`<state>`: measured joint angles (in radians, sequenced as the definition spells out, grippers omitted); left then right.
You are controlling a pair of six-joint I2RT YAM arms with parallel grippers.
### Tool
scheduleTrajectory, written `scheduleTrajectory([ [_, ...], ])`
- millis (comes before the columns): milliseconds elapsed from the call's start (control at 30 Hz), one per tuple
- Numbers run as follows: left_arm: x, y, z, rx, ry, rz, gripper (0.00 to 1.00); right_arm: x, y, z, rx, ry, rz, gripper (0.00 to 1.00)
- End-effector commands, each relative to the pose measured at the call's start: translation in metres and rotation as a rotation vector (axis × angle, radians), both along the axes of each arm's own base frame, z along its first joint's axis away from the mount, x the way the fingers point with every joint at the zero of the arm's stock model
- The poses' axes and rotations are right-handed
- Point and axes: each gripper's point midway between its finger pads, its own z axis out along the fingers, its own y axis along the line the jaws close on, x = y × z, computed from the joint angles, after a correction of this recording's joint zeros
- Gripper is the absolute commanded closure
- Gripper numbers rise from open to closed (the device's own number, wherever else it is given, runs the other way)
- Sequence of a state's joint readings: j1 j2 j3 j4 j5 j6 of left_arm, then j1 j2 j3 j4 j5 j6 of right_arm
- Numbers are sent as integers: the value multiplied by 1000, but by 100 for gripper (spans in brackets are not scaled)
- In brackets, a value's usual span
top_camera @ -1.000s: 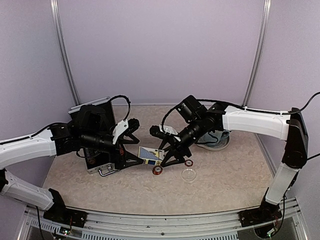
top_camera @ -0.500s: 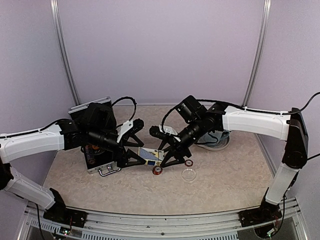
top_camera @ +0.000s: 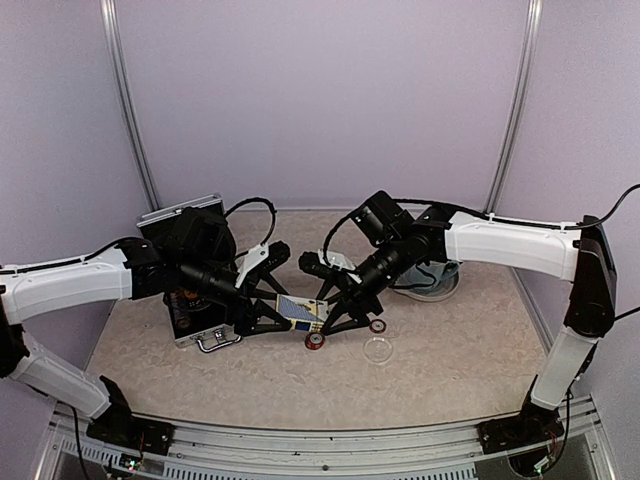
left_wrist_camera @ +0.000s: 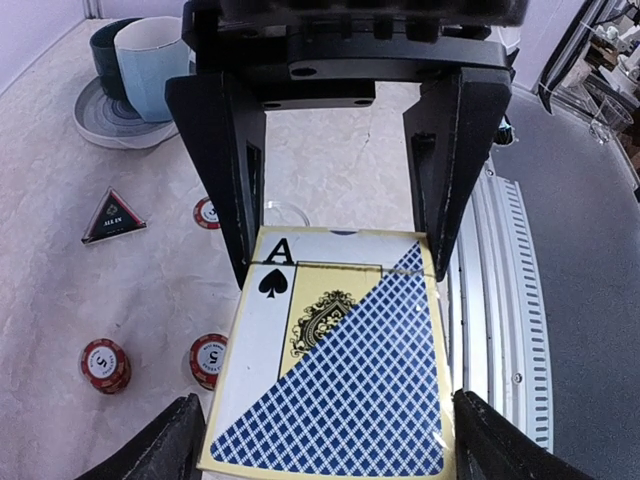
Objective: Pack up texas hold em set
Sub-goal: Pass from the right arm to the left
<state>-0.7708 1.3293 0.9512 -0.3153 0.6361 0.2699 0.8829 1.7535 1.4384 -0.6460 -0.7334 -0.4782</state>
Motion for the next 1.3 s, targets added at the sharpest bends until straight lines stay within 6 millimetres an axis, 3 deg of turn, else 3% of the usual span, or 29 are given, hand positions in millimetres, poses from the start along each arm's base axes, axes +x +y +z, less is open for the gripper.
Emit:
scheduleTrajectory([
  [0, 2, -3, 10, -22, -8, -13, 17, -12, 3, 17, 63, -24, 67, 55],
  [300, 3, -4, 12, -25, -10, -10, 18, -12, 4, 15, 56, -17, 71, 56],
  [467, 2, -4, 12, -27, -6, -18, 26, -12, 4, 13, 53, -12, 72, 56],
  [600, 1, -4, 10, -15, 4, -23, 39, -9, 5, 15, 56, -18, 60, 53],
  [700, 0, -4, 9, -10, 12, -25, 47, -6, 5, 16, 53, -31, 38, 45],
  [1000, 2, 7, 12, 7, -13, 30, 61, 11, 0, 20, 44, -91, -68, 12],
  [1100, 5, 19, 10, 30, -30, 75, 63, 19, -5, 22, 44, -103, -107, 1],
  [1267, 25, 58, -6, 119, -61, 242, 63, 33, -14, 27, 57, -102, -173, 1],
])
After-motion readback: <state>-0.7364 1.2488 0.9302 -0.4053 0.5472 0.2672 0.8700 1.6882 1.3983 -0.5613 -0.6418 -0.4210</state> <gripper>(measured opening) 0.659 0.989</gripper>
